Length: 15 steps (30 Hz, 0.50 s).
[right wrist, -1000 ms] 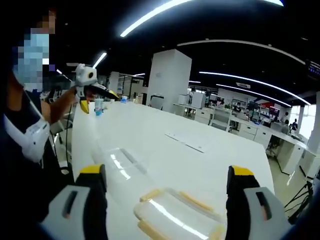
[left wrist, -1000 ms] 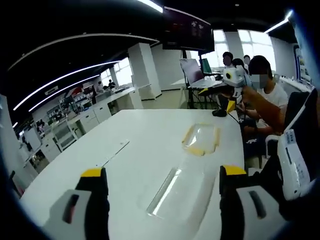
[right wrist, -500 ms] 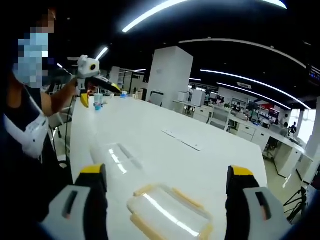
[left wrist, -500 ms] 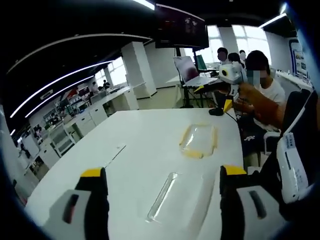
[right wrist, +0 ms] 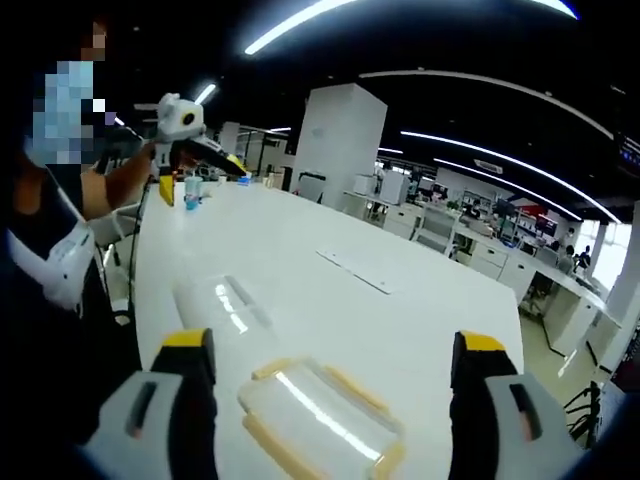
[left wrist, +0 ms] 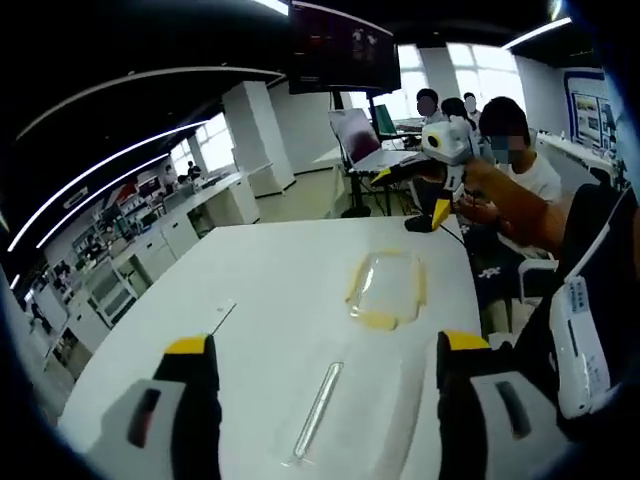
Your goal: Snap each plastic latch of the storage box into its locked position after aligning the lid with the box until every specified latch is closed and the lid sits flush.
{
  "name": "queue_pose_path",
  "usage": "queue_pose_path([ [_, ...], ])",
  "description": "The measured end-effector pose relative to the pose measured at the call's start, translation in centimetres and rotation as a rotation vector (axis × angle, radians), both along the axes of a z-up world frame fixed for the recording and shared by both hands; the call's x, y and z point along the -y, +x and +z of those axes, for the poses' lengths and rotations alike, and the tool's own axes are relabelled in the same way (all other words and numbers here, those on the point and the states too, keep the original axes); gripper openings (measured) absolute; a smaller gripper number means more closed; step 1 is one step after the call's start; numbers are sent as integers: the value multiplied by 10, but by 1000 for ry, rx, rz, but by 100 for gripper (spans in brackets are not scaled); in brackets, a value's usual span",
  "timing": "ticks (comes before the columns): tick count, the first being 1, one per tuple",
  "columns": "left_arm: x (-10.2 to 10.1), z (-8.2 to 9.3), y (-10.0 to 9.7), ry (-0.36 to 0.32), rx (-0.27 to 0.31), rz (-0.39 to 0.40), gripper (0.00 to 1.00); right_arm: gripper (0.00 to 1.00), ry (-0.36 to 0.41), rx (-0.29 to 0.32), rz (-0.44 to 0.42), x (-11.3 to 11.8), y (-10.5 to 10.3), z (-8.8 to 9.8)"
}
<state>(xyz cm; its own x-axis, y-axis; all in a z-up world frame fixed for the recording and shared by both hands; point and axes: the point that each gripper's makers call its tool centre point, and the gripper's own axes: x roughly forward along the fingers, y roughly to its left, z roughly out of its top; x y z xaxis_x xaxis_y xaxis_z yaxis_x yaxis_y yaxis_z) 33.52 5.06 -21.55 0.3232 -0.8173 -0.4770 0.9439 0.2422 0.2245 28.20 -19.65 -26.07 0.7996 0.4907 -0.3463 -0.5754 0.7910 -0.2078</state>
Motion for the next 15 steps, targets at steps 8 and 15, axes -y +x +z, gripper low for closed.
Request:
queue_pose_path([
  [8,34,-3,-17,-9,-77,-94,91,97,-61,-53,29,11,-4,-7],
  [15,45,-9,-22,-1,-87,-112,94,98,-75,-57,55,19,-14,-8],
])
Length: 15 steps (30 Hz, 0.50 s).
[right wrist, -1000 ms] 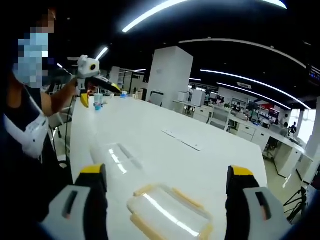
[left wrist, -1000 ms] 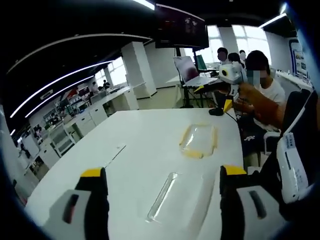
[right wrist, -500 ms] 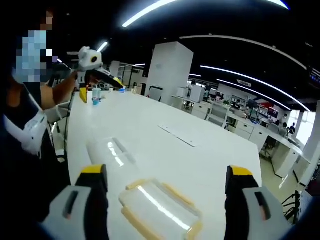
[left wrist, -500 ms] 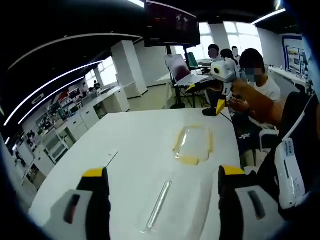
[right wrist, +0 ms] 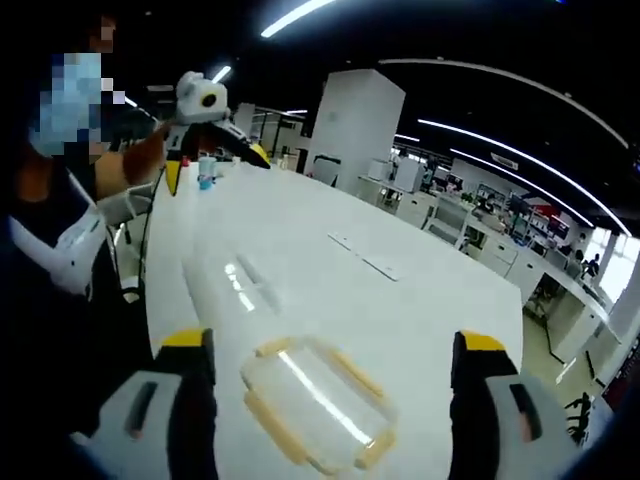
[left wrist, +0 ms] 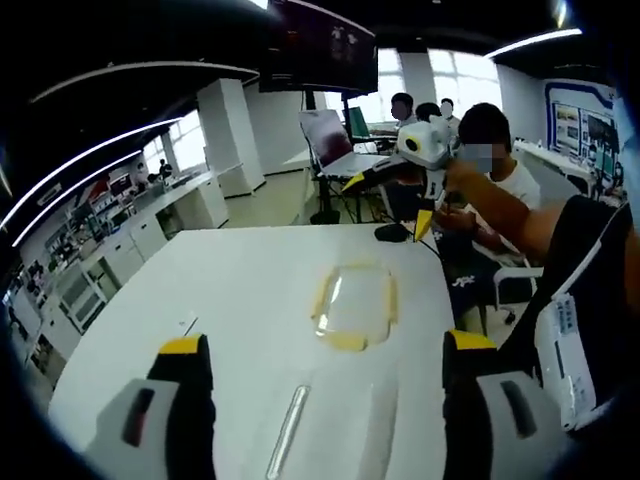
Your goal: Snap each plastic latch of the storage box into its locked position after aligning the lid with the box until every specified latch is closed and the lid sits flush.
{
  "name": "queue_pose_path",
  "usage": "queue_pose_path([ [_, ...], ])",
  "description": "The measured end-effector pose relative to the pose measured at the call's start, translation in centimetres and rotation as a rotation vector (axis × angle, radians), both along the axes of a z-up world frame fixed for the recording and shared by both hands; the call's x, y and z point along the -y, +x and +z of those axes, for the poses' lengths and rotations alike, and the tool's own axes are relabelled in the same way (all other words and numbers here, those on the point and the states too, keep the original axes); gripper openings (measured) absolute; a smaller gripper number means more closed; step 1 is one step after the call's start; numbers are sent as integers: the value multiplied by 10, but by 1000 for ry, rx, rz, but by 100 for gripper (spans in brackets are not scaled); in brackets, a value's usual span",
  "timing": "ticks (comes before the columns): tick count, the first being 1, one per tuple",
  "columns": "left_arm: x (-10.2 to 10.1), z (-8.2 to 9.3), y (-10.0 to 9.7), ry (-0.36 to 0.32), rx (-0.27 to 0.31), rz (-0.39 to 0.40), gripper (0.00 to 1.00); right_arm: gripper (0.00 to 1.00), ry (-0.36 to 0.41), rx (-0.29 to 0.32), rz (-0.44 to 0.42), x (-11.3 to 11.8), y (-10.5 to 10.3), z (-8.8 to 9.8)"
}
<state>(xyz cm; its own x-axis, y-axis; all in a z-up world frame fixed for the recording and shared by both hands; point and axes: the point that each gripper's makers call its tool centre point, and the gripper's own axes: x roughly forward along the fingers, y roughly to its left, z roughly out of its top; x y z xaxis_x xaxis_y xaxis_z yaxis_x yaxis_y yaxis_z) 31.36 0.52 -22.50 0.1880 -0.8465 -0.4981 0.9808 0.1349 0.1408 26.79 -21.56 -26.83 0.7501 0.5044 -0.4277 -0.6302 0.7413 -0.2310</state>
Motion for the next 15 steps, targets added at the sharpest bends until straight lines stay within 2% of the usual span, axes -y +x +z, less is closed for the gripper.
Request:
queue_pose_path([
  [3,5,-2,1,25,23,-3,95,98,0,7,-6,8,0,5],
  [6,10,-5,-3,39,25,-18,96,98,-15,2,-2,11,-1,4],
  [7,11,-6,-4,44,26,-23,100,98,-20,0,0,12,-1,4],
  [10,16,-7,-3,48,21,-19,100,99,-51,-2,9,15,-1,3],
  [15,19,-13,-4,80,20,-35,100,99,-55,-8,16,9,1,5],
])
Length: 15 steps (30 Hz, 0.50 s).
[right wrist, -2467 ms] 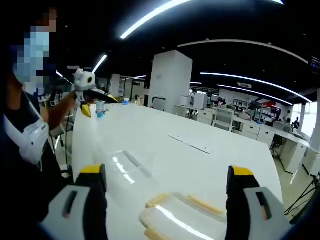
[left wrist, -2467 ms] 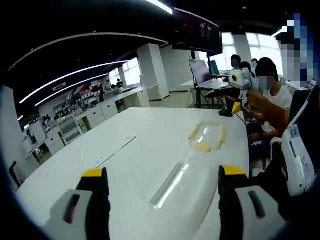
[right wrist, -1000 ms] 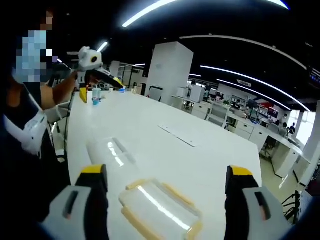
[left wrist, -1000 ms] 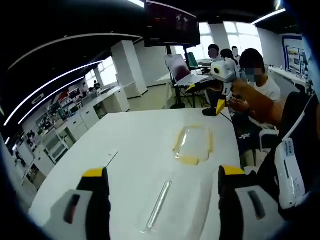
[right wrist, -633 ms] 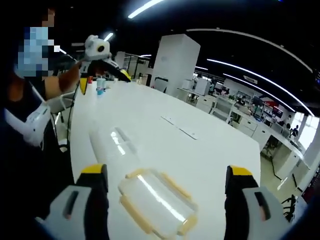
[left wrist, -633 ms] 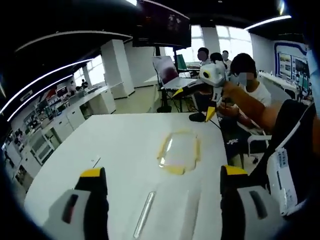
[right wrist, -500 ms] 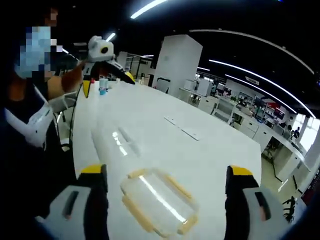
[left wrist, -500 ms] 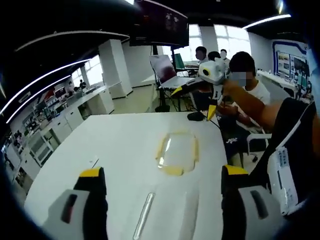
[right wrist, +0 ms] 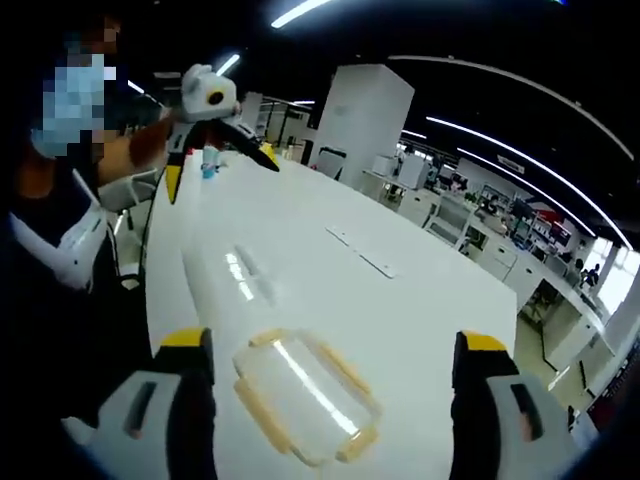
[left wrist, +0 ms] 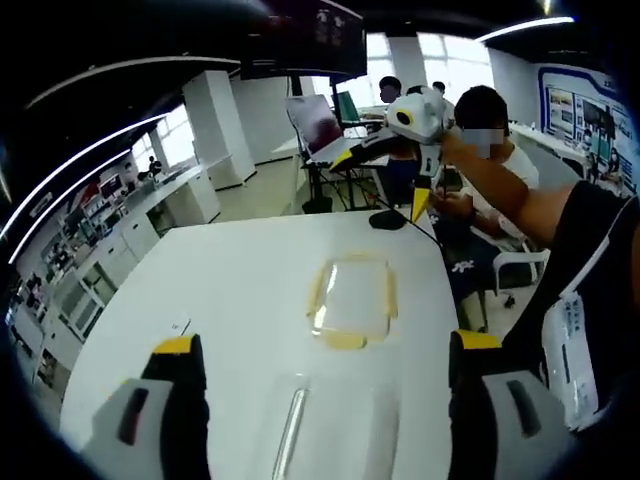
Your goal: Snap each plastic latch of the storage box into its locked position after aligning the lid with the box until every specified latch is closed and the lid sits flush.
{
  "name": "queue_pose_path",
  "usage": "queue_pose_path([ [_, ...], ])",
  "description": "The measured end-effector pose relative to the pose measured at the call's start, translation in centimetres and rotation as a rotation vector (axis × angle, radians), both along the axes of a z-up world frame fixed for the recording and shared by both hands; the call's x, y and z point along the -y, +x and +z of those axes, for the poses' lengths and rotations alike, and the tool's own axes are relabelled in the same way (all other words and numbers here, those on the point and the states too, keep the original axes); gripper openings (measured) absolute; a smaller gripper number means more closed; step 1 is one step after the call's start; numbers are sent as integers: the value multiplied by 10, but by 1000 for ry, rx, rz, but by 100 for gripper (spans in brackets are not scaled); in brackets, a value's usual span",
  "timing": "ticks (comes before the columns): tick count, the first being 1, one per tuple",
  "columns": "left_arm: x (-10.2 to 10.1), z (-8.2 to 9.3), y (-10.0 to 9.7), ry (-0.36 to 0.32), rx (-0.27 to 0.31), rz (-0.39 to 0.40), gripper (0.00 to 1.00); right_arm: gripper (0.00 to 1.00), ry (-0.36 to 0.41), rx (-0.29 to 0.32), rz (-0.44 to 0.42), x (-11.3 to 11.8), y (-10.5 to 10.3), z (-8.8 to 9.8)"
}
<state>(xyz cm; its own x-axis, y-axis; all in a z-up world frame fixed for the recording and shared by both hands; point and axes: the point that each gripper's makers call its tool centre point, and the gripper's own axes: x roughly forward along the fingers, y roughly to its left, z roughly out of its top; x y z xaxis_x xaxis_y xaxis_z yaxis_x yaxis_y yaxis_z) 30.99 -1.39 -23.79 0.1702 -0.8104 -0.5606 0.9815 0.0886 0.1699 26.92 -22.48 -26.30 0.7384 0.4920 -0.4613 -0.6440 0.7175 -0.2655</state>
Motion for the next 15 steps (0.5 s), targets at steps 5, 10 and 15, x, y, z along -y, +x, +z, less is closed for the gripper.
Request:
queue_pose_path([
  [5,1,0,2,14,10,-4,100,99,-2,-3,-2,11,3,6],
  [10,7,7,3,19,22,-14,100,99,-15,-7,-5,7,3,5],
  [15,15,12,4,22,30,-29,100,99,-22,-8,-12,18,5,9],
])
